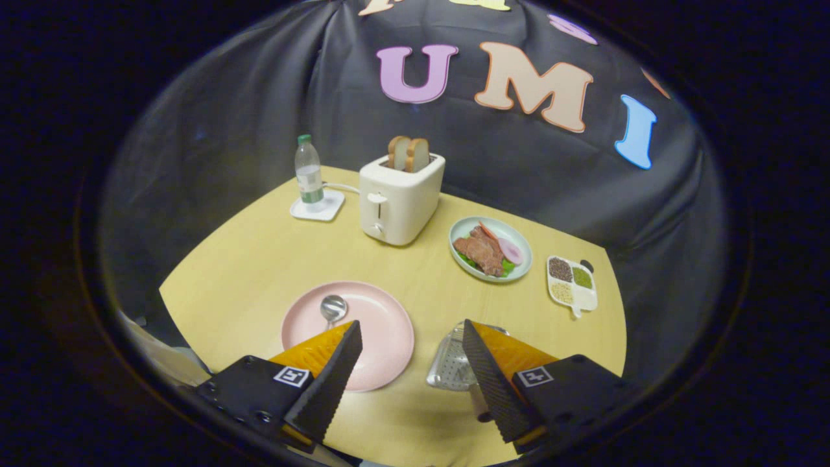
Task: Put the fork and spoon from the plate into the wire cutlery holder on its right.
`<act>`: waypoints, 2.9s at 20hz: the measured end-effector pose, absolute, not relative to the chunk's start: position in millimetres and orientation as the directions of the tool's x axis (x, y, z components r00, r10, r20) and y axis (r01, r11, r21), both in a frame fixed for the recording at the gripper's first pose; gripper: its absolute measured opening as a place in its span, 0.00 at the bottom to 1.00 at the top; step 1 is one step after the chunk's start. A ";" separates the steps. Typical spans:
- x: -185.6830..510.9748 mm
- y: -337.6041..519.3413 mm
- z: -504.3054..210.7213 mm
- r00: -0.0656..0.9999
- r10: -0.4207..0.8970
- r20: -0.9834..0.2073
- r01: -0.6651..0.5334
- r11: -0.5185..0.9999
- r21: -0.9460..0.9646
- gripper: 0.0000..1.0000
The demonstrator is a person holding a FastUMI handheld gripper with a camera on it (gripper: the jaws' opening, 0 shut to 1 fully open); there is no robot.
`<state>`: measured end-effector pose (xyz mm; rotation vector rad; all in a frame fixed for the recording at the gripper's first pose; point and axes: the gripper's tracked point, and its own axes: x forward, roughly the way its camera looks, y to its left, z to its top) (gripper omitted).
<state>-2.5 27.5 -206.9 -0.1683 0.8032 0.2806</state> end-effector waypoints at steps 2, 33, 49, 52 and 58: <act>-2.5 44.8 -205.2 0.696 0.185 -0.694 -0.296 0.954 -0.043 0.99; -76.8 121.2 -356.7 0.376 0.195 -0.906 -0.415 0.909 0.023 0.09; -51.2 54.2 -221.5 0.307 0.275 -0.911 -0.475 0.874 0.104 0.09; -40.9 27.9 -210.6 0.304 0.253 -0.919 -0.487 0.870 0.078 0.09; -31.4 -31.2 -207.1 0.244 0.197 -0.950 -0.511 0.859 0.046 0.09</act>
